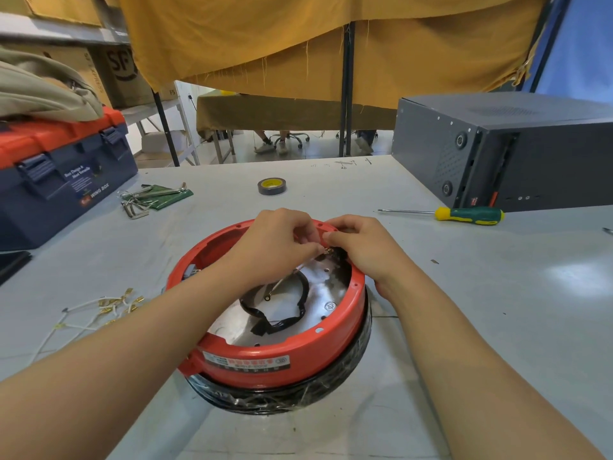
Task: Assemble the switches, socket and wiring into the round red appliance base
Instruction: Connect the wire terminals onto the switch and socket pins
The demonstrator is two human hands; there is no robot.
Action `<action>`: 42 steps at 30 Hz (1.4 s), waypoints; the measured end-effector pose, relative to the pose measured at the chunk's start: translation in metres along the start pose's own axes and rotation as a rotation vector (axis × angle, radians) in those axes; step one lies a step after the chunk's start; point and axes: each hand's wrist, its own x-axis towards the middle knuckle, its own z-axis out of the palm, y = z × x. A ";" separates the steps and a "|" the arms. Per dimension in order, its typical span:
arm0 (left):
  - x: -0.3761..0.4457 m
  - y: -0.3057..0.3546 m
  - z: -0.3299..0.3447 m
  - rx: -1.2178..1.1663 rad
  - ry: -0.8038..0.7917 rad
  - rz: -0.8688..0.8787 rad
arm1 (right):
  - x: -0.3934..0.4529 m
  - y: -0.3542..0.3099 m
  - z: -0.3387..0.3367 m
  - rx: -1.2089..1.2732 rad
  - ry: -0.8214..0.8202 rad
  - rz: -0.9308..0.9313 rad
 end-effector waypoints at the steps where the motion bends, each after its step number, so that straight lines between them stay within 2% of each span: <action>1: -0.001 -0.001 -0.004 0.014 -0.001 -0.005 | 0.000 -0.001 -0.001 -0.017 0.012 0.000; 8: -0.029 -0.032 -0.040 0.098 0.085 -0.073 | -0.004 -0.006 -0.014 -0.177 0.063 -0.022; 13: -0.063 -0.071 -0.068 -0.052 0.142 -0.223 | -0.004 -0.006 -0.017 -0.299 0.136 -0.051; 15: -0.077 -0.083 -0.075 -0.162 0.071 -0.294 | -0.004 -0.006 -0.016 -0.338 0.153 -0.060; 17: -0.090 -0.092 -0.079 -0.264 -0.029 -0.303 | -0.004 -0.006 -0.015 -0.374 0.163 -0.069; 19: -0.101 -0.102 -0.082 -0.289 -0.063 -0.314 | -0.004 -0.005 -0.015 -0.388 0.176 -0.073; 21: -0.109 -0.114 -0.087 -0.246 -0.022 -0.358 | -0.004 -0.003 -0.014 -0.389 0.182 -0.083; 24: -0.120 -0.133 -0.098 -0.017 0.051 -0.416 | -0.004 -0.002 -0.013 -0.407 0.195 -0.084; 28: -0.132 -0.151 -0.105 0.219 0.033 -0.488 | -0.003 -0.001 -0.014 -0.399 0.177 -0.075; 38: -0.130 -0.166 -0.092 0.243 -0.055 -0.475 | -0.006 -0.002 -0.014 -0.381 0.139 -0.051; 42: -0.131 -0.171 -0.090 0.282 -0.114 -0.419 | -0.005 -0.002 -0.013 -0.381 0.137 -0.045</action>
